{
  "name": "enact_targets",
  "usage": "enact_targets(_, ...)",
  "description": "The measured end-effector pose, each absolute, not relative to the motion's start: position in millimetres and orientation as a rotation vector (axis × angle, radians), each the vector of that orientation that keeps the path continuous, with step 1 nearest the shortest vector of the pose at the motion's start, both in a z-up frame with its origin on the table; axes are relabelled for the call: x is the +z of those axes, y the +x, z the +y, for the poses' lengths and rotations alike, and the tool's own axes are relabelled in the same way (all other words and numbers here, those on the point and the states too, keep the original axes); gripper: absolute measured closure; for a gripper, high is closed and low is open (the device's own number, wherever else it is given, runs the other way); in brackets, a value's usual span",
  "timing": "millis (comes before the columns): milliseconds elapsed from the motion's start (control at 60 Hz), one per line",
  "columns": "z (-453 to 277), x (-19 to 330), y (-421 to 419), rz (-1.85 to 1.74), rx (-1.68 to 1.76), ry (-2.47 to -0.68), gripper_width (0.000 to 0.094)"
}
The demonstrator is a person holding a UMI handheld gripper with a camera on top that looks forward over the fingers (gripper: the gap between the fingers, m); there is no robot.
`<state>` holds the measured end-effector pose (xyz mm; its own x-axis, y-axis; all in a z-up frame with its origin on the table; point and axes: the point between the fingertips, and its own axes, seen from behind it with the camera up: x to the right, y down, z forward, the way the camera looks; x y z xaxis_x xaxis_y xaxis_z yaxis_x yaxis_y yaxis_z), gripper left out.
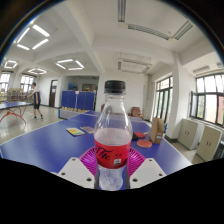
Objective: Pour water
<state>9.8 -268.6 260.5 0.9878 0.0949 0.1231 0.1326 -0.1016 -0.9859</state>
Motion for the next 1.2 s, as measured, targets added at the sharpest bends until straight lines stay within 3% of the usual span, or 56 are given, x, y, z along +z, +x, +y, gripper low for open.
enact_targets(117,-250.3,175.4,1.4,-0.140,0.044,-1.757,0.0594)
enact_targets(133,-267.1,180.3,10.4,-0.142,0.055,-1.764,0.0594)
enact_targets(267,-261.0,115.2,-6.6,-0.137,0.139,-1.837,0.0592)
enact_targets(350,-268.9,92.7,12.5,-0.154,0.140,-1.865,0.0587)
enact_targets(367,-274.7,107.2,13.3,-0.151,0.142,-1.827,0.0592)
enact_targets(467,-269.4,98.2,7.1,-0.130,0.151,-1.788,0.0590)
enact_targets(617,-267.9,97.5,4.2,-0.145,0.131,-1.809,0.0419)
enact_targets(650,-271.5,88.0,5.0,-0.144,0.124,-1.859,0.0345)
enact_targets(700,-277.9,75.7,10.8,-0.128,0.104,-1.934,0.0099)
enact_targets(717,-279.8,76.6,12.7,-0.119,0.097,-1.943,0.0071)
enact_targets(767,-288.1,84.8,22.1,-0.090,0.071,-1.957,0.0121)
enact_targets(817,-300.7,90.9,26.1,-0.067,0.046,-1.972,0.0080)
enact_targets(900,-328.3,110.2,35.8,-0.076,0.004,-1.987,0.0091)
enact_targets(1200,-515.3,179.9,5.5,-0.023,-0.059,-2.046,0.0080)
